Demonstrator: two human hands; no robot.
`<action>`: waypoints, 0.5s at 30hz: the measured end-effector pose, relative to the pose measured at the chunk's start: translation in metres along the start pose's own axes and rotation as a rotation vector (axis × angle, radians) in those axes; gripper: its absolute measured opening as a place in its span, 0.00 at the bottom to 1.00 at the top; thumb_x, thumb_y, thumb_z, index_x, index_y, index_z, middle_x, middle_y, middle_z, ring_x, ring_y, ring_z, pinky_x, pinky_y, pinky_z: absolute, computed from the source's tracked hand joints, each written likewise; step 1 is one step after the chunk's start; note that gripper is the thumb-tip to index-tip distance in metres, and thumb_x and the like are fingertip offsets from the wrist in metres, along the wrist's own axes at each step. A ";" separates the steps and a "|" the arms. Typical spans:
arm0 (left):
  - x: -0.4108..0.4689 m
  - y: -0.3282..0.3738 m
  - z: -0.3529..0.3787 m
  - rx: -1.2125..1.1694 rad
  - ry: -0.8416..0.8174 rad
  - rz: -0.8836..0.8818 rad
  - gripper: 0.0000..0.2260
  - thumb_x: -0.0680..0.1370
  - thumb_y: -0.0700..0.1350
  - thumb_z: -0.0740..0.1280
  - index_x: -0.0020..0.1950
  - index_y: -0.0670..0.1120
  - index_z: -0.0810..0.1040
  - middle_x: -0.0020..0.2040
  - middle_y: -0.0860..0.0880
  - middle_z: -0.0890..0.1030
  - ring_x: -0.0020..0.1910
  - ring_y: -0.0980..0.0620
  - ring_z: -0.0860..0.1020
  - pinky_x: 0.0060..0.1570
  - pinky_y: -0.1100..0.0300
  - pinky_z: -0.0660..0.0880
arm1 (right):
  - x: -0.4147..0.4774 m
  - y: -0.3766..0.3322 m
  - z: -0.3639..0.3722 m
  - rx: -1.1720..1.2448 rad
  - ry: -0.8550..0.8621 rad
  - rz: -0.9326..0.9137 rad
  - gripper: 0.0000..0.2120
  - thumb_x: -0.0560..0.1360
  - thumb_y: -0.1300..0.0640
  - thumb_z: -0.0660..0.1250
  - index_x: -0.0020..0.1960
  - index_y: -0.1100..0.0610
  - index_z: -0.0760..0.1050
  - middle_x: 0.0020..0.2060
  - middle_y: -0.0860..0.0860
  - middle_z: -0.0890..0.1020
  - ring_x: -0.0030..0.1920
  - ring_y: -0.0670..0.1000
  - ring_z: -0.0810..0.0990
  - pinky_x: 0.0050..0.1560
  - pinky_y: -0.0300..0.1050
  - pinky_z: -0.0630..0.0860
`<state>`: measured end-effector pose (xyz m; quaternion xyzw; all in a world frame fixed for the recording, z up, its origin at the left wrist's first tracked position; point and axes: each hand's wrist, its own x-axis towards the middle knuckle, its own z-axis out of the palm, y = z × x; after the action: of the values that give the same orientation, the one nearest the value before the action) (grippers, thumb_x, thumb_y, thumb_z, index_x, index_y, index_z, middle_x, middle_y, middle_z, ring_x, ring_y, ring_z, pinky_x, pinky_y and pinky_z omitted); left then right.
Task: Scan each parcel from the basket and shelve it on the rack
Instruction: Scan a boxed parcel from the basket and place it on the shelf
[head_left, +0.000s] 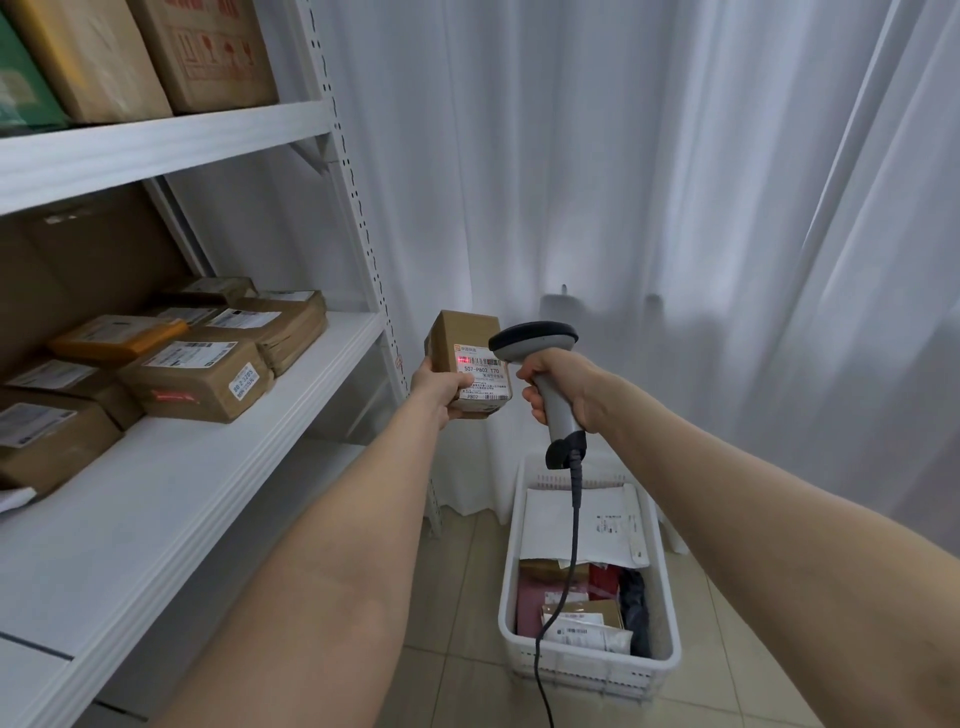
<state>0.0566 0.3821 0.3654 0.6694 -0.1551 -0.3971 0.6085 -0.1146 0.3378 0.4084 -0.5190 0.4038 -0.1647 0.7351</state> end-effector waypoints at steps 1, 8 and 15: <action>0.000 0.001 -0.001 -0.002 0.003 0.002 0.27 0.75 0.31 0.67 0.72 0.48 0.66 0.65 0.41 0.76 0.60 0.38 0.77 0.55 0.38 0.76 | 0.001 0.000 0.001 0.003 0.000 0.001 0.04 0.75 0.64 0.61 0.50 0.61 0.72 0.22 0.52 0.77 0.20 0.46 0.72 0.24 0.36 0.73; -0.003 0.002 -0.012 -0.025 0.031 0.003 0.28 0.75 0.30 0.66 0.73 0.47 0.66 0.64 0.41 0.77 0.59 0.38 0.77 0.54 0.38 0.76 | 0.006 0.000 0.008 -0.014 -0.037 -0.005 0.04 0.75 0.64 0.61 0.49 0.61 0.72 0.22 0.52 0.77 0.20 0.47 0.72 0.24 0.36 0.73; -0.017 0.004 -0.025 -0.020 0.111 0.000 0.27 0.75 0.32 0.67 0.72 0.47 0.67 0.63 0.41 0.78 0.56 0.40 0.79 0.49 0.42 0.79 | 0.016 0.006 0.013 0.073 -0.144 0.002 0.04 0.78 0.59 0.65 0.49 0.60 0.73 0.33 0.56 0.85 0.24 0.47 0.80 0.26 0.37 0.77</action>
<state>0.0645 0.4102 0.3739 0.6844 -0.1172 -0.3608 0.6227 -0.0962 0.3382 0.3979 -0.5020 0.3441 -0.1406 0.7809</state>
